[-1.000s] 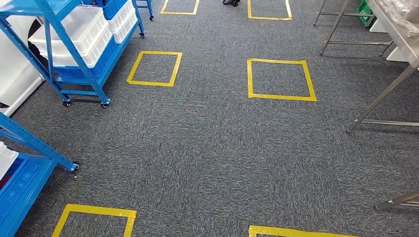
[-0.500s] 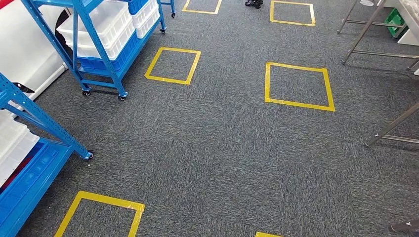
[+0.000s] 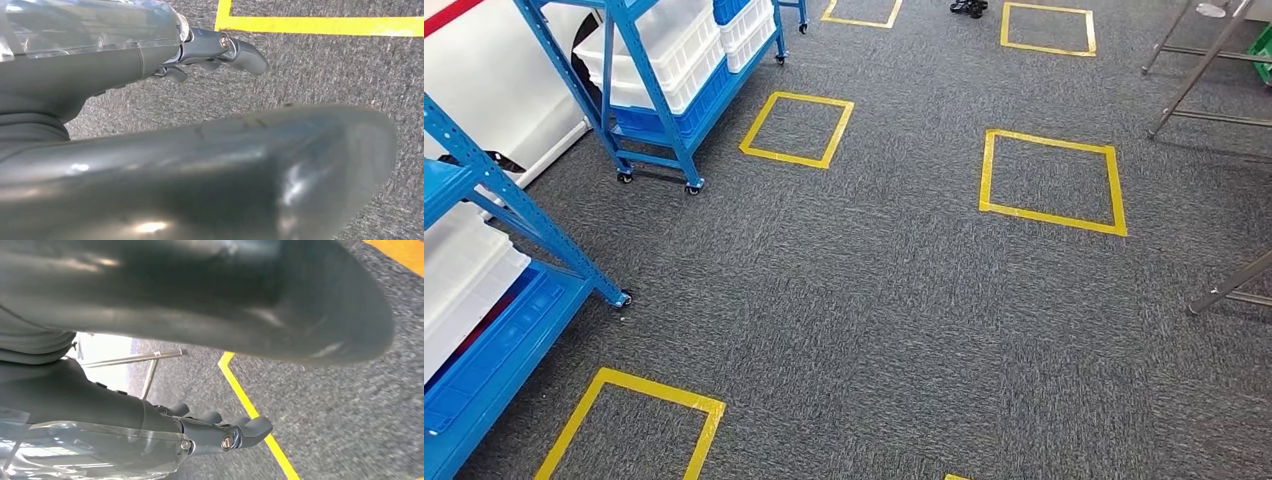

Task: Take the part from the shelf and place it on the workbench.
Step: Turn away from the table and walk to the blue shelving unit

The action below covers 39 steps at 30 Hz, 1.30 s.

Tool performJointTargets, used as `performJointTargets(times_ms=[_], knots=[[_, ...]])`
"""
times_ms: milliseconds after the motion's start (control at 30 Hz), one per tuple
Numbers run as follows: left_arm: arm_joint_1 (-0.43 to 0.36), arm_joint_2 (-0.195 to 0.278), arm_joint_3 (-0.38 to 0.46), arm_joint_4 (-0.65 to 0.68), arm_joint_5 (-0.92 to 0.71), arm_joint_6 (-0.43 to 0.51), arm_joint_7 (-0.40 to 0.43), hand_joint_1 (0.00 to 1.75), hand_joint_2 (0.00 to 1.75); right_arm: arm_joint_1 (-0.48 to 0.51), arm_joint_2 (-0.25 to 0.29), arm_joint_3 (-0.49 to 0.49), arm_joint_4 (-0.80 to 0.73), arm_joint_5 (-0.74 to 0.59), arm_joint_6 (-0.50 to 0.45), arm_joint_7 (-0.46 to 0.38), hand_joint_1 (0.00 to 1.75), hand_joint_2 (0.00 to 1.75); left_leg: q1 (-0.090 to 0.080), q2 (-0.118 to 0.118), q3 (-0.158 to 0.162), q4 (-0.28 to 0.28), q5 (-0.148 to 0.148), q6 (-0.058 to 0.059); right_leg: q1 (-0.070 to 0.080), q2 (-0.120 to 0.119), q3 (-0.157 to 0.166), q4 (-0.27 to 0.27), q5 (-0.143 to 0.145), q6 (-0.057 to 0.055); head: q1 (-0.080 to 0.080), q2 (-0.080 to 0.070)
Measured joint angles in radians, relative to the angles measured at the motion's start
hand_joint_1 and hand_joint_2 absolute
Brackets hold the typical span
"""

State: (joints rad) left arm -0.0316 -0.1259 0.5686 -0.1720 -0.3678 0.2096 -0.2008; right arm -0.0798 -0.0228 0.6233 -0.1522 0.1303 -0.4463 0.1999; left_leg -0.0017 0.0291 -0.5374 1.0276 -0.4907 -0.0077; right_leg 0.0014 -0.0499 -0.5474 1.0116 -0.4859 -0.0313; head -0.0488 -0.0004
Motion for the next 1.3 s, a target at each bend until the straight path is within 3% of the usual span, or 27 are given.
performJointTargets(times_ms=[33,100,167,233,300,333,367,400,467,533,633,700,800,833,867,900,967,1033,1133,1200,1233,1300], knots=[[-0.001,0.000,0.000,0.000,-0.004,0.000,0.001,0.00,0.00,-0.001,-0.001,0.000,0.000,-0.004,0.000,0.000,0.00,0.00,-0.003,0.006,0.012,-0.027,0.005,0.005,0.001,-0.004,0.001,0.001,-0.001,0.005,0.000,0.000],[0.001,0.000,-0.001,0.000,-0.013,0.000,0.006,0.00,0.00,-0.001,-0.003,0.000,0.000,-0.012,0.000,0.000,0.00,0.00,-0.007,-0.005,0.011,-0.035,0.007,0.015,-0.001,-0.013,0.004,-0.002,-0.001,0.016,0.000,0.000],[0.004,0.001,-0.002,0.000,-0.021,0.001,0.013,0.00,0.00,-0.001,-0.003,-0.001,0.000,-0.020,-0.002,0.004,0.00,0.00,-0.003,-0.016,0.017,-0.047,0.017,0.027,-0.005,-0.002,0.001,0.013,-0.014,0.028,0.000,0.000],[0.005,0.001,-0.003,0.000,-0.028,0.002,0.017,0.00,0.00,0.001,-0.004,-0.003,0.000,-0.024,-0.003,0.012,0.00,0.00,0.001,-0.024,0.021,-0.056,0.026,0.035,-0.007,0.029,-0.038,0.099,-0.068,0.036,0.000,0.000],[0.005,0.002,-0.005,0.000,-0.033,0.002,0.017,0.00,0.00,0.006,-0.005,-0.006,0.000,-0.025,-0.003,0.019,0.00,0.00,0.000,-0.035,0.018,-0.057,0.028,0.038,-0.009,0.044,-0.106,0.238,-0.134,0.041,0.000,0.000],[0.005,0.002,-0.007,0.000,-0.034,0.002,0.017,0.00,0.00,0.009,-0.005,-0.006,0.001,-0.025,-0.002,0.021,0.00,0.00,0.000,-0.041,0.018,-0.056,0.028,0.038,-0.010,0.045,-0.131,0.285,-0.145,0.042,0.000,0.000],[0.006,0.002,-0.008,0.000,-0.036,0.001,0.016,0.00,0.00,0.011,-0.005,-0.006,0.001,-0.025,-0.002,0.023,0.00,0.00,0.000,-0.049,0.019,-0.055,0.027,0.037,-0.012,0.046,-0.138,0.295,-0.135,0.044,0.000,0.000],[0.007,0.002,-0.010,0.000,-0.036,0.000,0.014,0.00,0.00,0.012,-0.005,-0.006,0.001,-0.025,-0.002,0.024,0.00,0.00,0.001,-0.057,0.021,-0.053,0.026,0.035,-0.014,0.047,-0.124,0.263,-0.105,0.044,0.000,0.000],[0.009,0.001,-0.012,0.000,-0.037,-0.005,0.007,0.00,0.00,0.016,-0.005,-0.006,0.001,-0.025,-0.002,0.025,0.00,0.00,0.002,-0.071,0.022,-0.046,0.020,0.028,-0.020,0.063,-0.058,0.120,-0.030,0.045,0.000,0.000],[0.009,0.001,-0.015,0.000,-0.037,-0.013,0.000,0.00,0.00,0.018,-0.005,-0.006,0.001,-0.024,0.000,0.027,0.00,0.00,0.001,-0.083,0.017,-0.036,0.013,0.017,-0.021,0.081,-0.016,0.024,0.002,0.039,0.000,0.000],[0.010,0.003,-0.017,0.000,-0.034,-0.025,-0.010,0.00,0.00,0.017,0.000,-0.006,0.001,-0.023,0.004,0.034,0.00,0.00,0.002,-0.093,0.010,-0.032,0.009,0.000,-0.016,0.073,-0.013,0.011,0.003,0.022,0.000,0.000],[0.009,0.006,-0.017,0.000,-0.030,-0.028,-0.010,0.00,0.00,0.015,0.004,-0.006,0.001,-0.019,0.006,0.040,0.00,0.00,0.004,-0.075,-0.004,0.001,-0.016,-0.011,-0.017,0.061,-0.011,0.005,0.005,0.007,0.000,0.000],[0.007,0.009,-0.017,0.000,-0.027,-0.029,-0.006,0.00,0.00,0.017,0.008,-0.006,0.001,-0.012,0.004,0.044,0.00,0.00,0.007,-0.043,-0.091,0.189,-0.113,-0.022,-0.014,0.038,-0.011,0.004,0.004,-0.005,0.000,0.000],[0.008,0.010,-0.017,0.000,-0.025,-0.027,-0.002,0.00,0.00,0.017,0.009,-0.006,0.001,-0.008,0.002,0.045,0.00,0.00,0.008,-0.041,-0.119,0.247,-0.132,-0.024,-0.012,0.031,-0.011,0.004,0.003,-0.006,0.000,0.000],[0.009,0.012,-0.016,0.000,-0.024,-0.024,0.003,0.00,0.00,0.016,0.010,-0.005,0.001,-0.004,0.002,0.045,0.00,0.00,0.008,-0.039,-0.132,0.272,-0.131,-0.024,-0.010,0.025,-0.011,0.004,0.003,-0.007,0.000,0.000],[0.010,0.014,-0.016,0.000,-0.022,-0.020,0.010,0.00,0.00,0.015,0.011,-0.004,0.001,0.002,0.001,0.045,0.00,0.00,0.008,-0.037,-0.123,0.252,-0.110,-0.023,-0.009,0.019,-0.010,0.005,0.002,-0.007,0.000,0.000],[0.011,0.017,-0.014,0.000,-0.019,-0.010,0.023,0.00,0.00,0.011,0.015,0.000,0.001,0.014,0.003,0.045,0.00,0.00,0.006,-0.019,-0.057,0.115,-0.037,-0.015,-0.007,0.009,-0.005,0.005,0.000,-0.005,0.000,0.000],[0.008,0.019,-0.011,0.000,-0.014,0.001,0.031,0.00,0.00,0.008,0.018,0.006,0.001,0.027,0.006,0.044,0.00,0.00,-0.002,0.004,-0.003,-0.002,0.005,-0.002,-0.004,-0.002,-0.003,0.007,-0.003,0.002,0.000,0.000],[0.009,0.020,-0.002,0.000,-0.004,0.019,0.034,0.00,0.00,0.001,0.020,0.017,0.001,0.040,0.011,0.041,0.00,0.00,-0.007,-0.003,0.004,-0.031,0.011,0.014,-0.002,-0.015,0.001,0.006,-0.004,0.017,0.000,0.000],[0.012,0.018,0.005,0.000,0.003,0.028,0.033,0.00,0.00,-0.003,0.020,0.024,0.000,0.048,0.016,0.040,0.00,0.00,-0.003,-0.013,0.010,-0.043,0.022,0.026,-0.005,0.000,-0.005,0.026,-0.022,0.027,0.000,0.000],[0.012,0.016,0.008,-0.001,0.007,0.031,0.032,0.00,0.00,-0.004,0.020,0.028,0.000,0.051,0.020,0.040,0.00,0.00,0.000,-0.018,0.012,-0.049,0.028,0.031,-0.006,0.016,-0.021,0.065,-0.048,0.032,0.000,0.000],[0.012,0.015,0.012,-0.001,0.011,0.034,0.029,0.00,0.00,-0.004,0.019,0.036,0.000,0.055,0.026,0.040,0.00,0.00,0.001,-0.029,0.009,-0.050,0.032,0.036,-0.010,0.041,-0.080,0.191,-0.115,0.037,0.000,0.000]])
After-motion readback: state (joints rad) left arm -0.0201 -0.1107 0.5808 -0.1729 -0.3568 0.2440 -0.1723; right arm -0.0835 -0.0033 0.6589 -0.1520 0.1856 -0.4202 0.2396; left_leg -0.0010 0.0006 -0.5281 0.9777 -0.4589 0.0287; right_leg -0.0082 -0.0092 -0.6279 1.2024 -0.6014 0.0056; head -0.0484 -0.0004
